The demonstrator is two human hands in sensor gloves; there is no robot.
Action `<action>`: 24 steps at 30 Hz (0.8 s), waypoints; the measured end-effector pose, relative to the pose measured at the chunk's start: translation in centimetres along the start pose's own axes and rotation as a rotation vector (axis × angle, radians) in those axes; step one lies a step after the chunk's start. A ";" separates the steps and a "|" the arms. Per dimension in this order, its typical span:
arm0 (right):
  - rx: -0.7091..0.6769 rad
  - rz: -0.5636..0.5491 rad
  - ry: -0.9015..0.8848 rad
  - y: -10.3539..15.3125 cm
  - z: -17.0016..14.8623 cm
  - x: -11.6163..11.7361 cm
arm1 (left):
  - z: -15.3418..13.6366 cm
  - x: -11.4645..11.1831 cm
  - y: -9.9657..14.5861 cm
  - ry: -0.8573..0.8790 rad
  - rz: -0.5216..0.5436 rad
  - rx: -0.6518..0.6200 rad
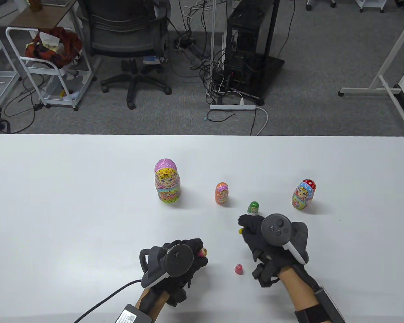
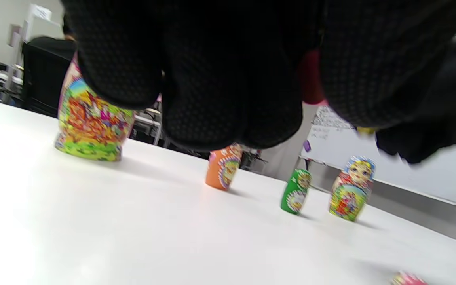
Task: Nest individual Russian dolls into a nested set
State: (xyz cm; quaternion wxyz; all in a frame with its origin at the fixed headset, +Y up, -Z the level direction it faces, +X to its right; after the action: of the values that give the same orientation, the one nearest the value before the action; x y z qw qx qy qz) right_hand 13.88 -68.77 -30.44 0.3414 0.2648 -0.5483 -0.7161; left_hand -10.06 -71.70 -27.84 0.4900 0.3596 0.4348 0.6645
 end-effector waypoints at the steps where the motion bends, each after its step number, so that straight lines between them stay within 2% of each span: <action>1: -0.094 -0.005 -0.020 0.8 1.3 0.5 | 0.2 0.0 0.1 0.014 0.001 0.003; 5: -0.285 -0.007 0.074 2.7 3.7 1.8 | 0.9 0.0 0.2 0.046 0.008 -0.026; 8: -0.345 -0.026 0.062 3.5 4.1 1.8 | 1.4 0.0 0.4 0.071 0.007 -0.041; 19: -0.395 -0.008 0.059 4.0 4.3 1.4 | 1.3 -0.2 0.4 0.212 -0.037 -0.056; 24: -0.402 -0.005 0.074 4.0 4.4 1.4 | 1.2 -0.1 0.4 0.222 -0.038 -0.057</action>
State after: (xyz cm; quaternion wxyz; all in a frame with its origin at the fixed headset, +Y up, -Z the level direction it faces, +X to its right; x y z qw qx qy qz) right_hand 10.46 -67.90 -25.44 0.4056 0.2187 -0.3809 -0.8016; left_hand -9.06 -71.63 -26.99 0.4614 0.2616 0.4740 0.7028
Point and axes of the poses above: the tracker on the back of each hand, its own z axis roughly to the thumb side, its own y axis roughly from the fingertips to the wrist, x = y × z, the point moved 1 cm from there along -y, roughly from the wrist to the fingertips, and after that the axes turned 4 degrees about -y, right-handed, at the moved point
